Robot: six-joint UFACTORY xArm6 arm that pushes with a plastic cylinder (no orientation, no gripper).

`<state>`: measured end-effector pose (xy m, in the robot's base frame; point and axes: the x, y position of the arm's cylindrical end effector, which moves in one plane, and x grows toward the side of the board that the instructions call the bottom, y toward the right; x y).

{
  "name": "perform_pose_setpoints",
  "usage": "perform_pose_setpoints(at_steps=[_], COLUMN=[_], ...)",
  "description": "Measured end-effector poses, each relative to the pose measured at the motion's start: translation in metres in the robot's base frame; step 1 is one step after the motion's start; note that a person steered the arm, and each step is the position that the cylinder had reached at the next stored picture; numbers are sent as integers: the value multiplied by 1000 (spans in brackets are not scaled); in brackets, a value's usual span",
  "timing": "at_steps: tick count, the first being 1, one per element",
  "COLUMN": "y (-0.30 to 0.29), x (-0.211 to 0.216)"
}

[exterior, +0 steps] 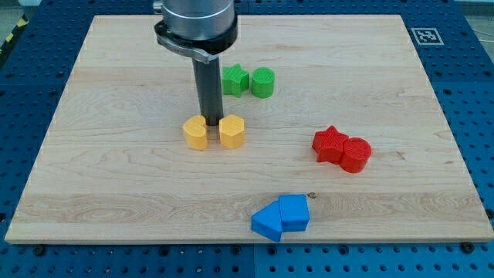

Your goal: Move hexagon above the triangle

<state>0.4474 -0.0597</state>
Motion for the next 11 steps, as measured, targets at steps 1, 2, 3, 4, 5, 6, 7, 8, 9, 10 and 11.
perform_pose_setpoints(at_steps=[1,2,3,4,5,6,7,8,9,10,11], y=[9,26,36,37,37,49,59,62,35,36,47], x=[6,6,7,16,25,36,45,49,47,50,62])
